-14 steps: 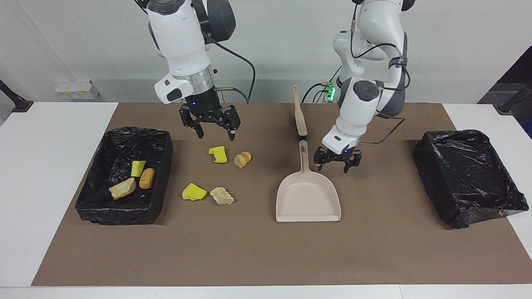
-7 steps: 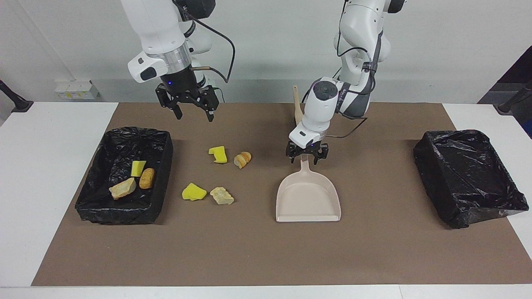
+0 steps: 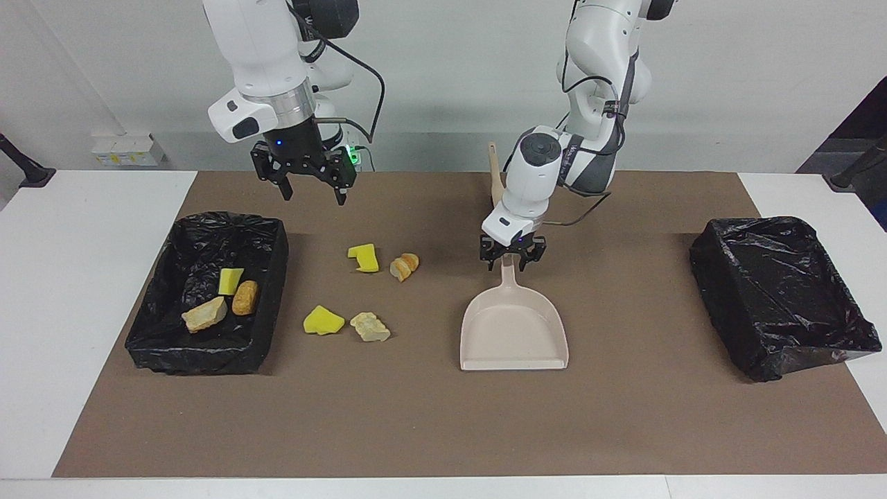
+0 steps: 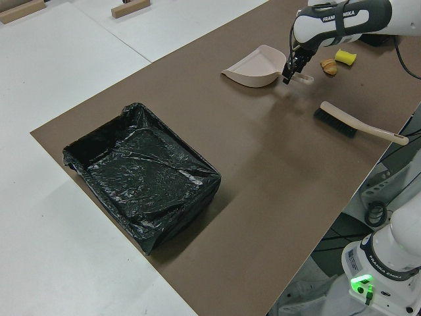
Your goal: Sweep and dump trash in bin
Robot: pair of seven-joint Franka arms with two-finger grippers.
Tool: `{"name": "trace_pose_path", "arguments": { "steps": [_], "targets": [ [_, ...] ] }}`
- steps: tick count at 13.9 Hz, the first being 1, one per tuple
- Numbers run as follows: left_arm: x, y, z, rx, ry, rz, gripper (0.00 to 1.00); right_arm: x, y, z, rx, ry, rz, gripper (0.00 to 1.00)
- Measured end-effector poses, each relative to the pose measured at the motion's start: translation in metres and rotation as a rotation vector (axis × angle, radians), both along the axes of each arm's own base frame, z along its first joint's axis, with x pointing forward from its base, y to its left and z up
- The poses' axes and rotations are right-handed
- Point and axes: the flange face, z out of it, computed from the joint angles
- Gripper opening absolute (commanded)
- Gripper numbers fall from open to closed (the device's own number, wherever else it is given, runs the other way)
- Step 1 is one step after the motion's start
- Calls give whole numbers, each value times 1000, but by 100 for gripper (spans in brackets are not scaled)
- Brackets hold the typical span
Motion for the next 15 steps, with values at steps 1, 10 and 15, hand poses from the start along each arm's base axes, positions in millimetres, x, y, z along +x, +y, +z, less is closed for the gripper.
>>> {"name": "trace_pose_path", "arguments": {
  "steps": [1,10,15],
  "targets": [
    [-2,0,4,2,4,3,37,-1,2,0,-4,2,6,100],
    [11,24,12,11,-6,18,0,-10,-7,-1,-21,44,11,100],
    [76,130,36,22,-76,-151,0,-39,-11,-5,-32,67,27,100]
  ]
}}
